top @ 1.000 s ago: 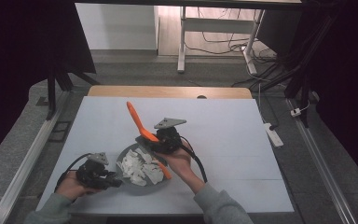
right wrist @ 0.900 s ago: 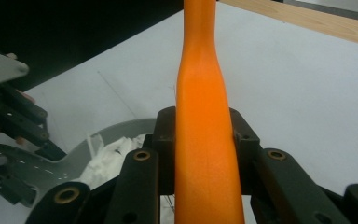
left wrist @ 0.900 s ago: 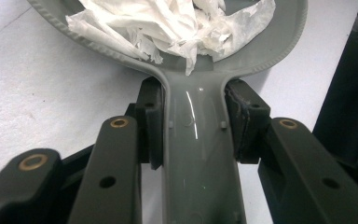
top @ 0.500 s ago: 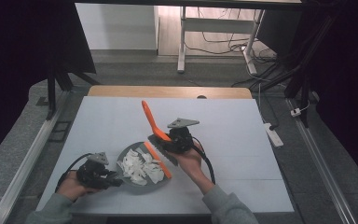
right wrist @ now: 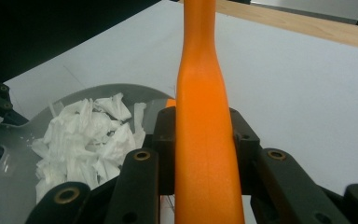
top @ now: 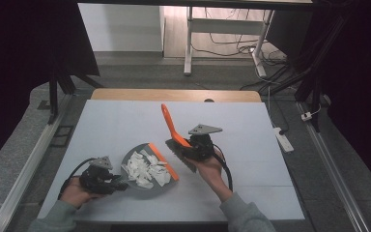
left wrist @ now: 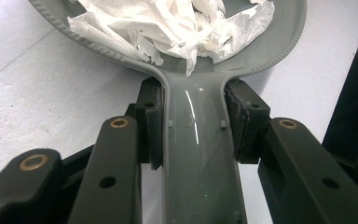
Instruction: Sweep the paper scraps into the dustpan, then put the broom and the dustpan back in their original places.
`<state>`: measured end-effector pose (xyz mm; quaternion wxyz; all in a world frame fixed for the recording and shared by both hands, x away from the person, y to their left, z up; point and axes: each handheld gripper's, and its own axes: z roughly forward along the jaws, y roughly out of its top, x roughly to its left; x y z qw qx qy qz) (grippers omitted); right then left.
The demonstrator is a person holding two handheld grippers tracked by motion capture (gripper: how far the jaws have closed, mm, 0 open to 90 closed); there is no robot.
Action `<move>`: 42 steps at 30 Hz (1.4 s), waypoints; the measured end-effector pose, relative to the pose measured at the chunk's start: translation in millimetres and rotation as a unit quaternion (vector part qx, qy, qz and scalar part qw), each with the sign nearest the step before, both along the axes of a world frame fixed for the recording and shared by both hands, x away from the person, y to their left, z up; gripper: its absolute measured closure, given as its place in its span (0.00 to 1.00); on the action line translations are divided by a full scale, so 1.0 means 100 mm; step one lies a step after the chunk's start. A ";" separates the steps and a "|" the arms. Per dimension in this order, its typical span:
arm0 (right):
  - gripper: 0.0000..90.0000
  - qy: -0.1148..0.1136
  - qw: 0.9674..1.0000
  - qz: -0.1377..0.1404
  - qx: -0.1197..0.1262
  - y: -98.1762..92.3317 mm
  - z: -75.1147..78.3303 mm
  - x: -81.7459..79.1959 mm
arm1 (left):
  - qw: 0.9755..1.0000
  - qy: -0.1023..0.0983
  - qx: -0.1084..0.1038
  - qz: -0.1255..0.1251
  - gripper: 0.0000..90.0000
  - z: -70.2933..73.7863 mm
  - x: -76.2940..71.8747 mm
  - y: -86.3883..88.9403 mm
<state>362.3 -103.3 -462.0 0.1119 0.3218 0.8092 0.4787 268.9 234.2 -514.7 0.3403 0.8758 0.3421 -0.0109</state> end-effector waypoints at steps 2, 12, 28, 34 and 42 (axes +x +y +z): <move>0.78 -0.002 1.000 0.002 0.003 -0.05 0.01 -0.01 | 1.000 -0.002 -0.001 0.004 0.68 0.00 0.00 -0.01; 0.78 -0.012 1.000 -0.007 0.014 -0.34 0.08 -0.06 | 0.999 -0.014 -0.015 0.039 0.68 0.06 -0.01 -0.03; 0.78 -0.017 0.999 -0.017 0.025 -0.84 0.14 -0.19 | 0.989 -0.018 -0.043 0.137 0.68 0.10 0.00 -0.01; 0.78 -0.019 1.000 -0.019 0.013 -0.97 0.12 -0.25 | 0.985 -0.018 -0.050 0.162 0.68 0.10 0.00 0.01; 0.78 -0.015 1.000 -0.027 0.008 -1.14 0.08 -0.28 | 0.980 -0.025 -0.050 0.191 0.68 0.09 -0.01 0.01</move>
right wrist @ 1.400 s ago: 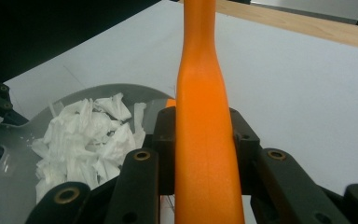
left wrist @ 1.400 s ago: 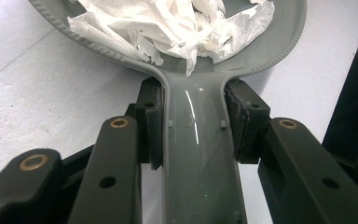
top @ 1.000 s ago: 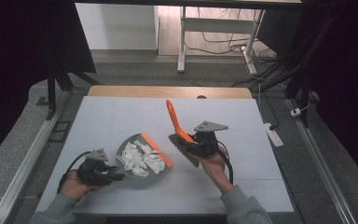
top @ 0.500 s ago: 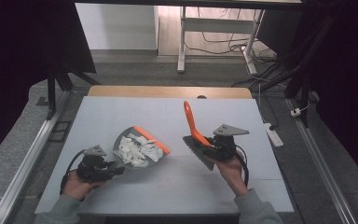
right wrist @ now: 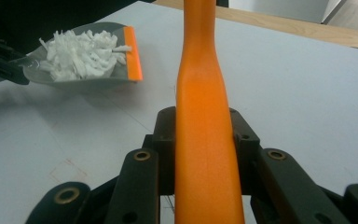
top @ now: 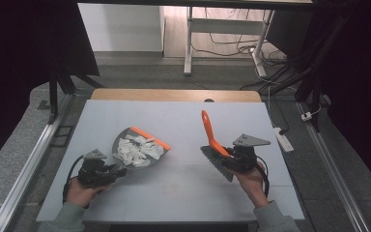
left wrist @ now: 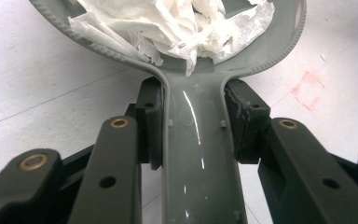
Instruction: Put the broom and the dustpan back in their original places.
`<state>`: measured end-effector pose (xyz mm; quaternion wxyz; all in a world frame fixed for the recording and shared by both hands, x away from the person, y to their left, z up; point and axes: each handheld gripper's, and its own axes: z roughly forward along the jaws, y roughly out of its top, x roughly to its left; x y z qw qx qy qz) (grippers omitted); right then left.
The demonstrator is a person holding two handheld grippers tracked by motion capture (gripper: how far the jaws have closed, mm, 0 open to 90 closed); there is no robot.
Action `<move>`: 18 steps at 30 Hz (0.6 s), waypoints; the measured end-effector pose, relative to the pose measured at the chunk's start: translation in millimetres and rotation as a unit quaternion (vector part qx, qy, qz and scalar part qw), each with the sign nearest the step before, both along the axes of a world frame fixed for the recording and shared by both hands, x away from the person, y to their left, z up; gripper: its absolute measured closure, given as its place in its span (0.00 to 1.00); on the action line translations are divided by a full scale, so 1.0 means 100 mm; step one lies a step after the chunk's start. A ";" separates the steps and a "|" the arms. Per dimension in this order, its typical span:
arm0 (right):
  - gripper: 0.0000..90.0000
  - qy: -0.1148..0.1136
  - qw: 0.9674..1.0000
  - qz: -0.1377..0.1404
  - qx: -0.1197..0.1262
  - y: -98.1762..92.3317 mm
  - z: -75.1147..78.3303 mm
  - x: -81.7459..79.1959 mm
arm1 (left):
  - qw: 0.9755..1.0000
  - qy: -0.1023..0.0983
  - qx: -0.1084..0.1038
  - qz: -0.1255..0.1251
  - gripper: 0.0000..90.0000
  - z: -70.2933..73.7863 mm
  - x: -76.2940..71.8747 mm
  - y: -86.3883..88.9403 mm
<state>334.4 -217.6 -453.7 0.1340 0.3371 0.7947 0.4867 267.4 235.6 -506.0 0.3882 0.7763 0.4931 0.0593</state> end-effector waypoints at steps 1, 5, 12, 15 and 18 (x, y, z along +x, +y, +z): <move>0.78 0.001 1.000 0.000 0.000 -0.02 0.00 0.00 | 1.000 0.000 0.000 0.004 0.68 0.00 0.00 0.00; 0.78 0.008 1.000 -0.002 0.001 -0.09 -0.02 0.00 | 1.000 0.002 -0.006 0.026 0.68 -0.02 -0.02 -0.02; 0.78 0.010 1.000 -0.003 0.000 -0.20 -0.03 -0.02 | 0.996 0.008 -0.002 0.084 0.68 -0.08 -0.05 -0.09; 0.78 0.010 1.000 -0.003 0.001 -0.26 -0.02 -0.03 | 0.994 0.009 0.002 0.111 0.68 -0.10 -0.06 -0.12; 0.78 0.014 1.000 -0.008 -0.002 -0.32 -0.04 -0.02 | 0.989 0.009 0.003 0.145 0.68 -0.13 -0.05 -0.14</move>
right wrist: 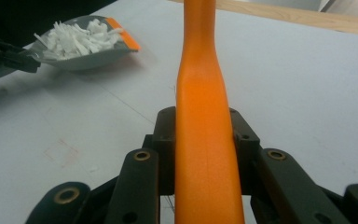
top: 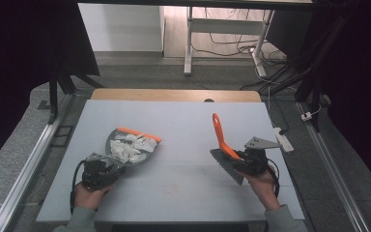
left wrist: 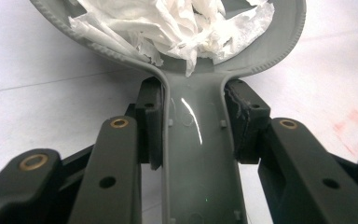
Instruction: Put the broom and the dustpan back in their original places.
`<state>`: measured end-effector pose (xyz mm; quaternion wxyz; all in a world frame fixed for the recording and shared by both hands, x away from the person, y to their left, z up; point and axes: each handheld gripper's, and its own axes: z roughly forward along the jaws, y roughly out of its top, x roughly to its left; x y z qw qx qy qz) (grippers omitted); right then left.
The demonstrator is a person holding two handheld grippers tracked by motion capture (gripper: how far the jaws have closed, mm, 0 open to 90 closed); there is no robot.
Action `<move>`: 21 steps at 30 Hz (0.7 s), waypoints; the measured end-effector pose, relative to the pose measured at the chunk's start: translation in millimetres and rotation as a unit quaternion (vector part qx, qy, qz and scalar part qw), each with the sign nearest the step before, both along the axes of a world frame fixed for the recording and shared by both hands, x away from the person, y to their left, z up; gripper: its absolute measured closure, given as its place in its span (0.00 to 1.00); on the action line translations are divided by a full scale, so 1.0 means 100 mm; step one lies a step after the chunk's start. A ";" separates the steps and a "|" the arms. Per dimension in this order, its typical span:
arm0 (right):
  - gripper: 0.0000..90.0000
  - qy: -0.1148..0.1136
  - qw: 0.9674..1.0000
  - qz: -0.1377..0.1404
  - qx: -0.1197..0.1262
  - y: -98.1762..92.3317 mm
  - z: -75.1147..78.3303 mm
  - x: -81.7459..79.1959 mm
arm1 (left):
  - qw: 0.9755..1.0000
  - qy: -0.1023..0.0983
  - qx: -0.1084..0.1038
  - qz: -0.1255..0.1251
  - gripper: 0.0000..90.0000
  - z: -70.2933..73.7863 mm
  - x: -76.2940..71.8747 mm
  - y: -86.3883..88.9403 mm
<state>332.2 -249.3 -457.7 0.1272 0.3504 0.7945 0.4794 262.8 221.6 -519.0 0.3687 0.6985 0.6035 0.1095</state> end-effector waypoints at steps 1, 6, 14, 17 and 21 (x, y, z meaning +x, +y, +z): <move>0.78 0.001 1.000 -0.004 -0.002 -0.02 -0.01 0.00 | 1.000 0.000 0.002 0.013 0.67 -0.01 0.01 -0.01; 0.78 0.009 1.000 -0.021 -0.003 -0.12 -0.05 0.03 | 0.999 -0.002 0.000 0.044 0.67 -0.05 0.05 -0.02; 0.78 0.035 0.999 -0.026 0.008 -0.19 -0.12 0.02 | 0.997 0.003 -0.005 0.078 0.67 -0.10 0.07 -0.01; 0.78 0.046 0.998 -0.028 0.013 -0.21 -0.15 -0.01 | 0.996 0.004 -0.007 0.090 0.67 -0.10 0.08 -0.01; 0.78 0.052 0.998 -0.023 0.012 -0.20 -0.17 -0.05 | 0.995 0.003 -0.008 0.102 0.67 -0.11 0.09 -0.02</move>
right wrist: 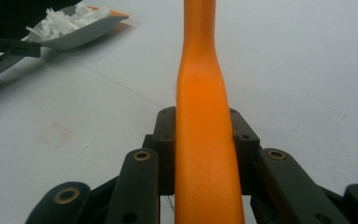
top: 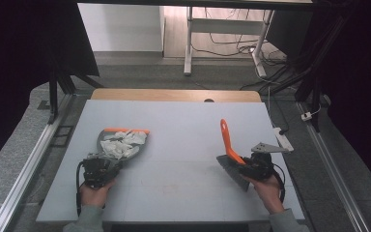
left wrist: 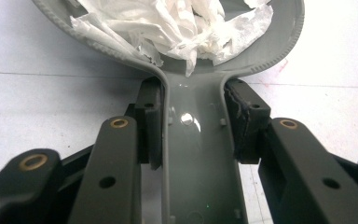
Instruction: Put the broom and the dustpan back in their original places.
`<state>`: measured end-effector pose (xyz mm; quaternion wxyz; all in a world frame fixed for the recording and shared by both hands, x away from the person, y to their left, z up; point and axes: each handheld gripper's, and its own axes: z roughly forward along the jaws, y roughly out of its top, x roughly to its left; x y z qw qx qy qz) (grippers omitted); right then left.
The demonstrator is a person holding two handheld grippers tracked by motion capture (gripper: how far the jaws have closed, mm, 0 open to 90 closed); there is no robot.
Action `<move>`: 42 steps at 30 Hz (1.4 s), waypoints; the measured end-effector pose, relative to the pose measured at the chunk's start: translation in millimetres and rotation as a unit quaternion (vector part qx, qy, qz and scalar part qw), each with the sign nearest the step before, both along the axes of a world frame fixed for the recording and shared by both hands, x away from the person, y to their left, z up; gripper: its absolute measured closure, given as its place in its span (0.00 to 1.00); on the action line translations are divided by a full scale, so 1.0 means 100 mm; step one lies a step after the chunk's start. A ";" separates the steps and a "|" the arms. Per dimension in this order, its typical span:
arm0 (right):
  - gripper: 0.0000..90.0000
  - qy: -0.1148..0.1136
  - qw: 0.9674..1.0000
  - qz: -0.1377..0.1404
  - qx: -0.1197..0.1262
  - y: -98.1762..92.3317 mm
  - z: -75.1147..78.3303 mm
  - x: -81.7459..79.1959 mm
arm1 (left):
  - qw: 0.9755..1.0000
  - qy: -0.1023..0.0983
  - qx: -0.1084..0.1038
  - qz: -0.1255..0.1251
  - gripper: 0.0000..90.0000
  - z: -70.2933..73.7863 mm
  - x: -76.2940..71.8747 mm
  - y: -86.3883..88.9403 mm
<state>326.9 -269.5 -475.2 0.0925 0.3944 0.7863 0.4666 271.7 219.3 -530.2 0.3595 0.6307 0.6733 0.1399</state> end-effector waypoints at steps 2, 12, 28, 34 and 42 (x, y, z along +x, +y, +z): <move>0.78 0.004 1.000 0.002 -0.003 0.00 -0.01 -0.01 | 1.000 0.002 0.002 0.005 0.67 -0.01 0.01 -0.02; 0.78 0.039 0.999 -0.007 -0.028 0.01 -0.15 0.07 | 1.000 0.013 0.012 0.000 0.67 -0.06 0.05 -0.10; 0.76 0.066 0.997 -0.025 -0.043 -0.14 -0.26 0.30 | 0.999 -0.006 0.015 -0.038 0.36 0.02 -0.04 -0.08; 0.67 0.058 0.995 -0.030 -0.071 -0.16 -0.26 0.35 | 0.998 -0.018 0.029 -0.050 0.34 0.07 -0.09 -0.05; 0.57 0.071 0.993 -0.034 -0.091 -0.20 -0.31 0.42 | 0.996 -0.036 0.044 -0.067 0.31 0.14 -0.13 0.00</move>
